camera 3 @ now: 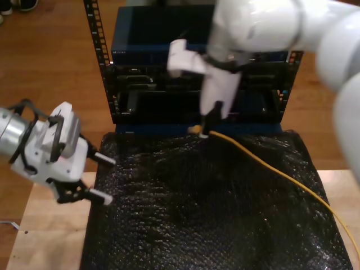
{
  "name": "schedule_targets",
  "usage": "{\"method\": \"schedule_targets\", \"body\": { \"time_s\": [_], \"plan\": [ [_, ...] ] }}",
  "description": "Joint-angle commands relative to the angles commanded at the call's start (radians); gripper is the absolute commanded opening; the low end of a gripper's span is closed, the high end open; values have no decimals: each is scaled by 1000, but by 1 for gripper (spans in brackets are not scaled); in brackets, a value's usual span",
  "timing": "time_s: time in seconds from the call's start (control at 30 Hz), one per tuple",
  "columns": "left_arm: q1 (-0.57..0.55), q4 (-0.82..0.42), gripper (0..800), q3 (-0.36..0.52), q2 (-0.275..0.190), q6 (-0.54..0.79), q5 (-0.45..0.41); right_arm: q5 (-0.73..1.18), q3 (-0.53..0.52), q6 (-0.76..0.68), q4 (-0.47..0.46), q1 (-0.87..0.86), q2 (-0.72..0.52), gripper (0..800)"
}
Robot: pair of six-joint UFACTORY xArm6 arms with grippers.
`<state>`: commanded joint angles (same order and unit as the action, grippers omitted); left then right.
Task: Grab the cable and plug it in
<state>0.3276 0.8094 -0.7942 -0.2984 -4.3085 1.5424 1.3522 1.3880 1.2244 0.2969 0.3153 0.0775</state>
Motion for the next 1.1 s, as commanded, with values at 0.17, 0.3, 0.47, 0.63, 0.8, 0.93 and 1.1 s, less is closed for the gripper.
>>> {"method": "schedule_targets", "body": {
  "time_s": [0.17, 0.3, 0.47, 0.63, 0.8, 0.93, 1.1],
  "plan": [
    [-61, 84, 800, -9, 14, -3, -3, 31, -61, 40, 29, -34, -75, 6],
    [-101, 129, 799, -9, 29, -15, -5, 38, -133, 91, 66, -72, -146, 6],
    [-172, 189, 800, -20, 35, -15, -12, 69, -181, 147, 150, -143, -210, 6],
    [-233, 219, 800, -38, 48, -15, -23, 126, -183, 180, 170, -160, -244, 6],
    [-267, 290, 799, -48, 69, -12, -34, 126, -196, 178, 192, -160, -290, 8],
    [-282, 333, 797, -55, 83, -12, -32, 124, -203, 178, 235, -158, -319, 10],
    [-319, 377, 770, -57, 83, -15, -31, 121, -207, 175, 236, -157, -336, 10]
  ]
}}
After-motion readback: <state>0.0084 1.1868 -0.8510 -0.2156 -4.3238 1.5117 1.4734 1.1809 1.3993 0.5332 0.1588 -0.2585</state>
